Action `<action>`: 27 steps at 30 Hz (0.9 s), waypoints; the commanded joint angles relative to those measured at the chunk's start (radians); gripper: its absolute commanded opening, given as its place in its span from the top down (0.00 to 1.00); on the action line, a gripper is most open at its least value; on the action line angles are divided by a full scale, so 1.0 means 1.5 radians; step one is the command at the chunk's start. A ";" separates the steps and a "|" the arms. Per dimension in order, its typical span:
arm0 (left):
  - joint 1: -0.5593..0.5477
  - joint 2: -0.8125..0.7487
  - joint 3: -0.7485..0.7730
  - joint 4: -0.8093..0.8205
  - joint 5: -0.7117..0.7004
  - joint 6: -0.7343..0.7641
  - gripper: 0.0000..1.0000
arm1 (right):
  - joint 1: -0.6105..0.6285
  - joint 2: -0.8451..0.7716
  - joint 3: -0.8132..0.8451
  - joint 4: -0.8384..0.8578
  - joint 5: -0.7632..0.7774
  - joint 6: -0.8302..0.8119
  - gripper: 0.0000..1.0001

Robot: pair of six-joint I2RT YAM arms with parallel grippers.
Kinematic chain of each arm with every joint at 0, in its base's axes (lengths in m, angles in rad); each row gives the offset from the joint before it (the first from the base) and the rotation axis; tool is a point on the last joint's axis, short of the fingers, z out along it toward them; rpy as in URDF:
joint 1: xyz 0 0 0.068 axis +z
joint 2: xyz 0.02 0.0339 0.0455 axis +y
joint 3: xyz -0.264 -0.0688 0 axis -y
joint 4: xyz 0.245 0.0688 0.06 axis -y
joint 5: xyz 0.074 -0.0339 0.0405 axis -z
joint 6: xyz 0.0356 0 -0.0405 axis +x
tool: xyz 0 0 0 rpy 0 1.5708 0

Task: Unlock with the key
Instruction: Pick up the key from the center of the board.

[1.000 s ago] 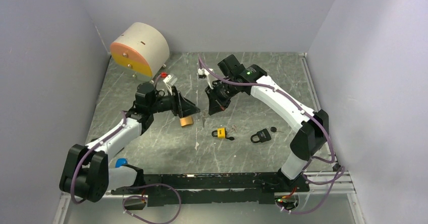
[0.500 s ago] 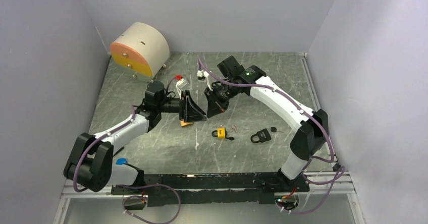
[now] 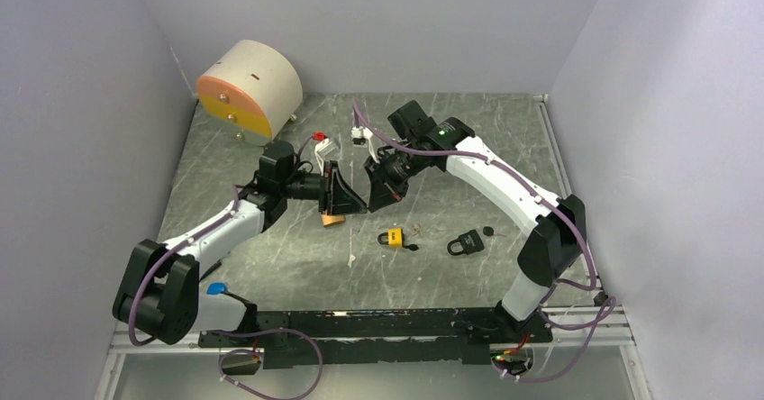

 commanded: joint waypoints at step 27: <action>0.019 0.001 0.048 -0.081 0.076 0.043 0.97 | 0.001 -0.017 0.013 0.022 -0.031 0.006 1.00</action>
